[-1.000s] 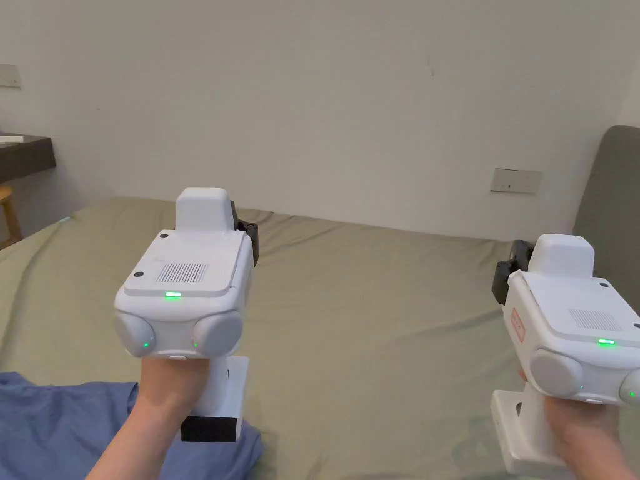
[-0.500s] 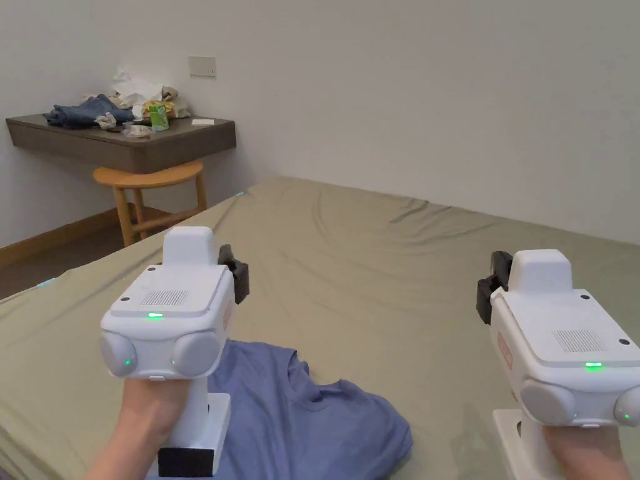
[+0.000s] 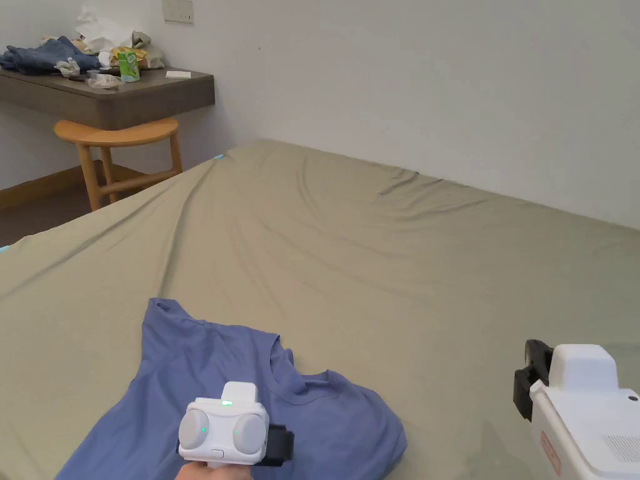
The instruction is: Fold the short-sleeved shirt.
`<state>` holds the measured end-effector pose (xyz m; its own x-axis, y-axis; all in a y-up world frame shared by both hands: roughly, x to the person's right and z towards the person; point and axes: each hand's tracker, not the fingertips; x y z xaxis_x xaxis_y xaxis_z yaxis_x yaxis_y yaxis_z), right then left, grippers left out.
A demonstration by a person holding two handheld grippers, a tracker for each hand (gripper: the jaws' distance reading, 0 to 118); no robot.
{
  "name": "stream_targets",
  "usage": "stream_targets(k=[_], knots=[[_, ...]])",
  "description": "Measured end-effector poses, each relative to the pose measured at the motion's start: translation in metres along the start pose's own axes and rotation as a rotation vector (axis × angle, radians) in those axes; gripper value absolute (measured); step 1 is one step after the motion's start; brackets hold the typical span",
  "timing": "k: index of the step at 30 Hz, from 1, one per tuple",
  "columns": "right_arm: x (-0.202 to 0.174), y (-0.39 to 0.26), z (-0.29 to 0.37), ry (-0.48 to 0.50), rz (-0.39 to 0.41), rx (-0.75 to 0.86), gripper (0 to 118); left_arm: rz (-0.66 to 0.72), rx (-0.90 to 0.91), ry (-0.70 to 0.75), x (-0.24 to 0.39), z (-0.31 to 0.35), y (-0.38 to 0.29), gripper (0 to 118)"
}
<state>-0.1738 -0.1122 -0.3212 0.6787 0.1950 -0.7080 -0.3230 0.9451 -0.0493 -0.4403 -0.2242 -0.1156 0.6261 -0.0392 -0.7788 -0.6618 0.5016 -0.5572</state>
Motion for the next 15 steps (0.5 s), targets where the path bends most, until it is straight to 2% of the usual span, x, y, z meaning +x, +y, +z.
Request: stream_targets(k=[1, 2, 3, 5, 6, 7, 10, 13, 15], knots=[[0.000, -0.007, -0.004, 0.003, -0.010, -0.014, 0, -0.010, -0.020, 0.020, 0.002, -0.003, -0.005, 81], [0.002, -0.011, -0.006, 0.008, -0.025, -0.028, 0, -0.007, -0.003, 0.021, 0.003, -0.004, -0.010, 80], [0.004, -0.014, -0.008, 0.009, -0.033, -0.039, 0, 0.062, -0.011, -0.050, -0.012, -0.037, 0.008, 71], [0.005, -0.018, -0.012, 0.004, -0.031, -0.047, 0, 0.053, -0.023, -0.057, -0.018, -0.041, 0.027, 3], [0.005, -0.019, -0.013, 0.002, -0.028, -0.051, 0, 0.041, 0.032, -0.036, -0.020, -0.042, 0.038, 0], [0.006, -0.019, -0.014, 0.001, -0.027, -0.055, 0, 0.020, 0.155, 0.023, -0.006, -0.007, 0.005, 0], [0.007, -0.012, -0.002, 0.009, -0.049, -0.032, 0, 0.023, 0.223, -0.027, -0.010, 0.015, 0.006, 0], [0.010, -0.003, 0.019, 0.004, -0.059, 0.007, 0, -0.004, 0.427, 0.023, -0.011, 0.051, 0.013, 0], [0.018, 0.001, 0.035, -0.002, -0.077, 0.042, 0, 0.029, 0.557, -0.008, -0.010, 0.084, 0.022, 0]])
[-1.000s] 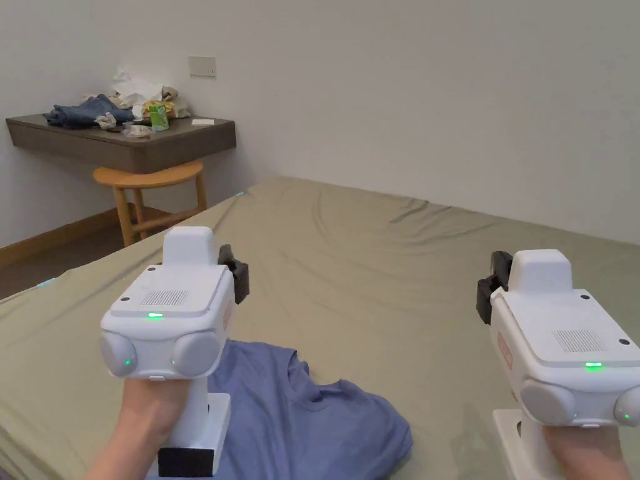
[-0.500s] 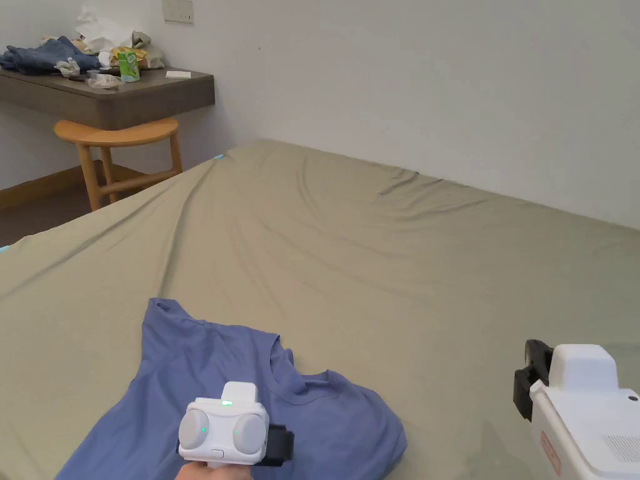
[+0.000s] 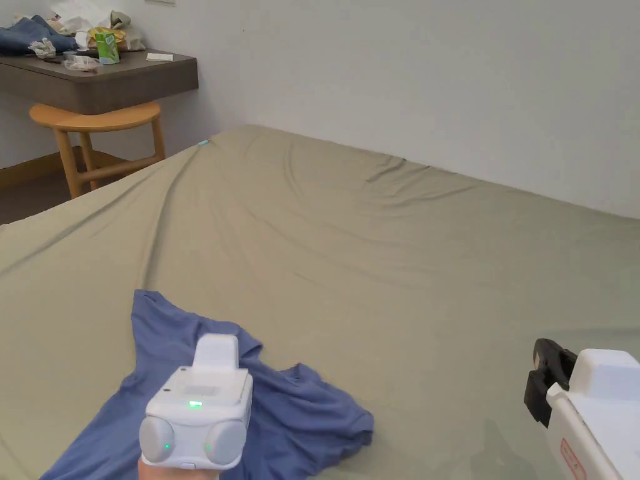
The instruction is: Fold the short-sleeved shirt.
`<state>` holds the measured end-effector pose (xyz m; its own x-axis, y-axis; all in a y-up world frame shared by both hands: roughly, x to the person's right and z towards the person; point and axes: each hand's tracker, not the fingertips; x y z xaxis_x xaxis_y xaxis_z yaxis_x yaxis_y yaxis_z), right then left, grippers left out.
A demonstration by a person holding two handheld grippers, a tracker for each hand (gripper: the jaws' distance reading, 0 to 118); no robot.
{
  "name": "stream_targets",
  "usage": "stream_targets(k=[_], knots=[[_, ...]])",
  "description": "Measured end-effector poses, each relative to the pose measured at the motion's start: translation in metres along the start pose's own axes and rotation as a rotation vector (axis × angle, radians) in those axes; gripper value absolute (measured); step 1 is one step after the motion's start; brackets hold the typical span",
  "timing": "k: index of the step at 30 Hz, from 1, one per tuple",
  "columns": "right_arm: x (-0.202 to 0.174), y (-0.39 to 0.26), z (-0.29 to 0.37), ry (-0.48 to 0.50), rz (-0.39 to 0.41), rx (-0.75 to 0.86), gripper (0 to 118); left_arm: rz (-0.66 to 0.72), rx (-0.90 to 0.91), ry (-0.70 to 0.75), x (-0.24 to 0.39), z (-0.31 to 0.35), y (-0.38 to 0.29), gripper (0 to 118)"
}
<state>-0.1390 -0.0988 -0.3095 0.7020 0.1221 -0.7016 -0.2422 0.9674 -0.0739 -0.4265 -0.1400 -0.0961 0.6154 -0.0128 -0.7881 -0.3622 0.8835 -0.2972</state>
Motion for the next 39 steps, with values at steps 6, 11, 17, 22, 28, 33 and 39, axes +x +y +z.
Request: stream_targets(k=[6, 11, 17, 22, 28, 33, 39], knots=[[0.035, 0.013, 0.050, -0.077, -0.079, 0.127, 0, -0.057, 0.291, -0.223, 0.039, 0.067, 0.078, 0], [0.074, 0.018, 0.105, -0.163, -0.111, 0.185, 0, -0.122, 0.423, -0.511, 0.117, 0.117, 0.093, 0], [0.125, 0.000, 0.167, -0.316, -0.088, 0.177, 0, -0.241, 0.376, -0.811, 0.229, 0.142, 0.048, 0], [0.158, -0.029, 0.207, -0.433, -0.120, 0.117, 0, -0.341, 0.113, -1.001, 0.314, 0.137, -0.033, 0], [0.175, -0.063, 0.228, -0.497, -0.176, 0.033, 0, -0.508, -0.161, -0.995, 0.378, 0.099, -0.135, 42], [0.175, -0.069, 0.223, -0.490, -0.192, 0.019, 0, -0.345, -0.161, -0.991, 0.341, 0.095, -0.107, 111], [0.154, -0.052, 0.197, -0.396, -0.169, 0.084, 0, -0.229, 0.306, -0.656, 0.221, 0.116, 0.005, 112]])
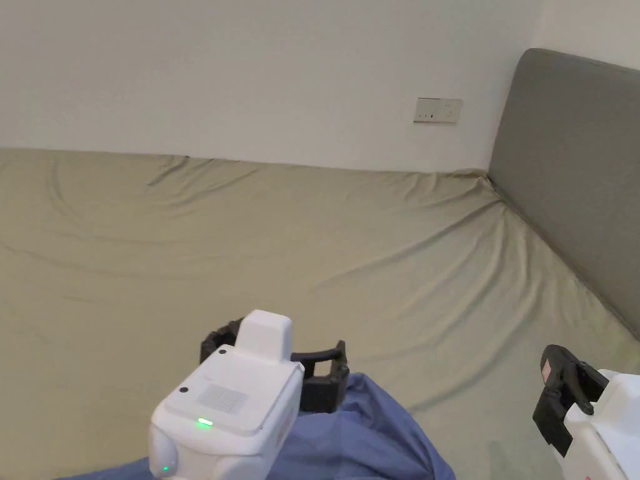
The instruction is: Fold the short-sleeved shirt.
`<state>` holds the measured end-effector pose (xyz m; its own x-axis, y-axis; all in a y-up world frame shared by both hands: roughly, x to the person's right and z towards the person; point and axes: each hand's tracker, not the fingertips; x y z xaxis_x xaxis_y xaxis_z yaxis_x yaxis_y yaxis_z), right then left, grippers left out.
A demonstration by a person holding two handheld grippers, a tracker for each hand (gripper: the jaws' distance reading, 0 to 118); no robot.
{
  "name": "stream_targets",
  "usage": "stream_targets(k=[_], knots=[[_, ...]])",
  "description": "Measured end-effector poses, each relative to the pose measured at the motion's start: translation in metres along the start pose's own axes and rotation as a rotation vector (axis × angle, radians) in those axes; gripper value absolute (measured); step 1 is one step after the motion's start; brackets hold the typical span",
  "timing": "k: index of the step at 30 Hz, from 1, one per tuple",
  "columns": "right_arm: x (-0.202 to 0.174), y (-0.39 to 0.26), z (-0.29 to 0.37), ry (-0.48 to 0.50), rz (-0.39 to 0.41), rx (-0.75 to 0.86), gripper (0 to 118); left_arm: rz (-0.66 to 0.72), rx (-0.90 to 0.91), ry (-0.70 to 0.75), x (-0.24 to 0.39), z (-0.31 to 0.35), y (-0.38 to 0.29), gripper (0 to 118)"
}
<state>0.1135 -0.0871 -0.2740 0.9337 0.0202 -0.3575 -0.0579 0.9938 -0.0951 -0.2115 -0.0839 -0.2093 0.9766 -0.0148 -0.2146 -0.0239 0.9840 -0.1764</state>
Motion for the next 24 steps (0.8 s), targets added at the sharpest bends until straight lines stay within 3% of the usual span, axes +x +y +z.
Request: stream_targets(k=[2, 3, 5, 7, 9, 12, 16, 20, 21, 23, 24], knots=[[-0.013, 0.002, -0.004, 0.034, 0.010, 0.018, 0, 0.002, 0.118, 0.146, -0.035, 0.036, 0.020, 106], [-0.019, 0.001, -0.007, 0.051, 0.016, 0.025, 0, -0.002, 0.178, 0.215, -0.051, 0.059, 0.023, 96], [-0.030, 0.001, -0.010, 0.081, 0.017, 0.027, 0, -0.039, 0.244, 0.353, -0.075, 0.096, 0.024, 55], [-0.039, -0.001, -0.014, 0.113, 0.008, 0.026, 0, -0.073, 0.261, 0.503, -0.093, 0.131, 0.014, 21], [-0.046, -0.005, -0.014, 0.127, 0.014, 0.027, 0, -0.055, 0.223, 0.578, -0.106, 0.158, -0.002, 0], [-0.051, -0.011, -0.015, 0.149, 0.011, 0.005, 0, 0.021, 0.125, 0.611, -0.119, 0.187, -0.026, 0], [-0.049, -0.017, -0.017, 0.150, 0.003, -0.030, 0, 0.065, -0.054, 0.552, -0.120, 0.192, -0.052, 0], [-0.044, -0.020, -0.014, 0.138, -0.003, -0.047, 0, 0.283, -0.401, 0.413, -0.138, 0.157, -0.084, 3], [-0.043, -0.021, -0.013, 0.137, -0.005, -0.052, 0, 0.340, -0.531, 0.375, -0.143, 0.144, -0.096, 14], [-0.041, -0.025, -0.010, 0.133, -0.002, -0.066, 0, 0.435, -0.761, 0.318, -0.147, 0.121, -0.124, 77], [-0.040, -0.027, -0.009, 0.131, 0.005, -0.078, 0, 0.474, -0.810, 0.295, -0.145, 0.114, -0.140, 100]])
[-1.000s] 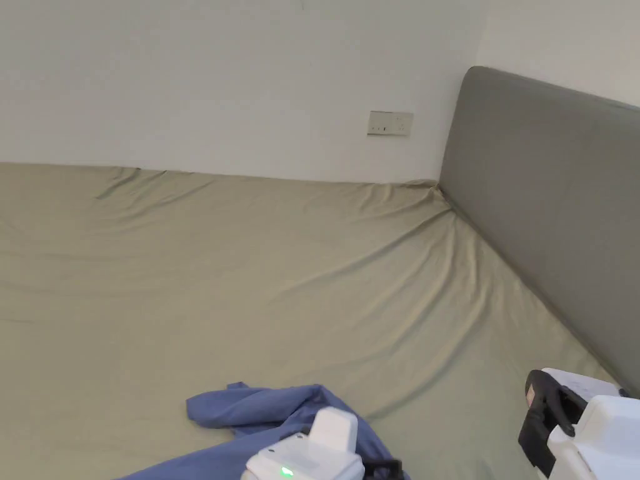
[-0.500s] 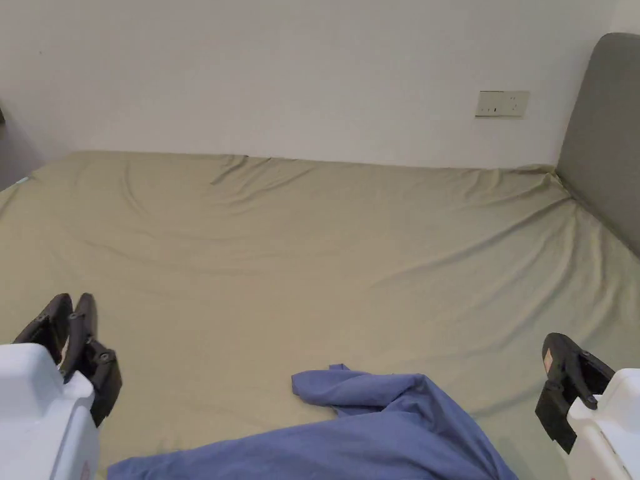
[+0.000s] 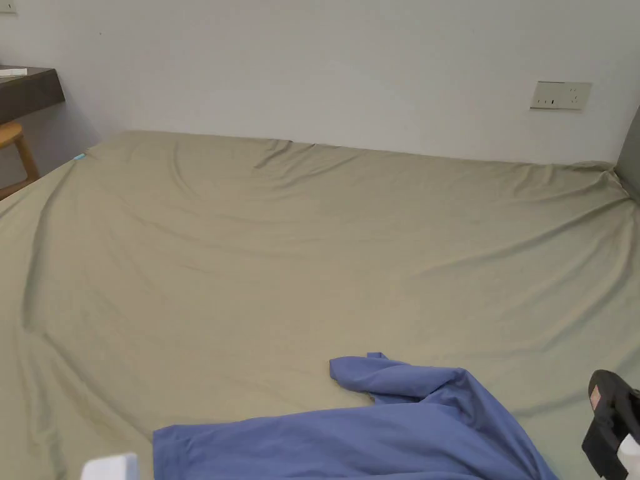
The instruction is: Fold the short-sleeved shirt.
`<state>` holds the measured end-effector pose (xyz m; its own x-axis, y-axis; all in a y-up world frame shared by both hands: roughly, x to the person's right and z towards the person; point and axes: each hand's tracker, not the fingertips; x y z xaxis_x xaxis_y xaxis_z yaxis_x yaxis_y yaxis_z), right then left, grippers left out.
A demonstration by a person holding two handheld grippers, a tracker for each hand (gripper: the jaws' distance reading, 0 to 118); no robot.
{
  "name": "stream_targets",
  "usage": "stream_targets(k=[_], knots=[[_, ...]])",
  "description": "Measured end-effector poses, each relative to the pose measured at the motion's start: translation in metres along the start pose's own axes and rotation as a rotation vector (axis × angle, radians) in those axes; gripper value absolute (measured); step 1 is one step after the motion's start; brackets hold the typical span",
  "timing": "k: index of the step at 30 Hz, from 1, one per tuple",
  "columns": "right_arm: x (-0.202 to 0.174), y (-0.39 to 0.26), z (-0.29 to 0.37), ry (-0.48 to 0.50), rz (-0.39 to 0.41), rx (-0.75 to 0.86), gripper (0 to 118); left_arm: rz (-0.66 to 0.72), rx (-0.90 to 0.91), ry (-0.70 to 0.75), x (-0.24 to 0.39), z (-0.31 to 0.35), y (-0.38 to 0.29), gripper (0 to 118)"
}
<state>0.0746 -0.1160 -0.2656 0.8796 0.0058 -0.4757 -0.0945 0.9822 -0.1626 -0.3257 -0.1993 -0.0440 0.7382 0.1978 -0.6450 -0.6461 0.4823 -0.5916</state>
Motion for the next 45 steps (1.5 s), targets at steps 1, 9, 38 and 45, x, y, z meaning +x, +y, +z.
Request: stream_targets(k=[1, 9, 38, 45], knots=[[0.001, -0.003, 0.000, -0.003, 0.008, -0.016, 0, 0.002, -0.018, -0.010, 0.003, -0.012, -0.008, 107], [0.004, -0.041, -0.028, 0.070, 0.046, -0.363, 47, -0.104, -0.046, 0.124, 0.028, -0.043, -0.029, 9], [0.009, 0.050, -0.104, 0.223, -0.190, -0.291, 6, -0.087, 0.541, -0.206, 0.069, 0.068, 0.154, 3], [0.003, 0.147, -0.168, 0.177, -0.133, -0.060, 6, -0.063, 0.766, -0.263, 0.113, 0.090, 0.278, 2]])
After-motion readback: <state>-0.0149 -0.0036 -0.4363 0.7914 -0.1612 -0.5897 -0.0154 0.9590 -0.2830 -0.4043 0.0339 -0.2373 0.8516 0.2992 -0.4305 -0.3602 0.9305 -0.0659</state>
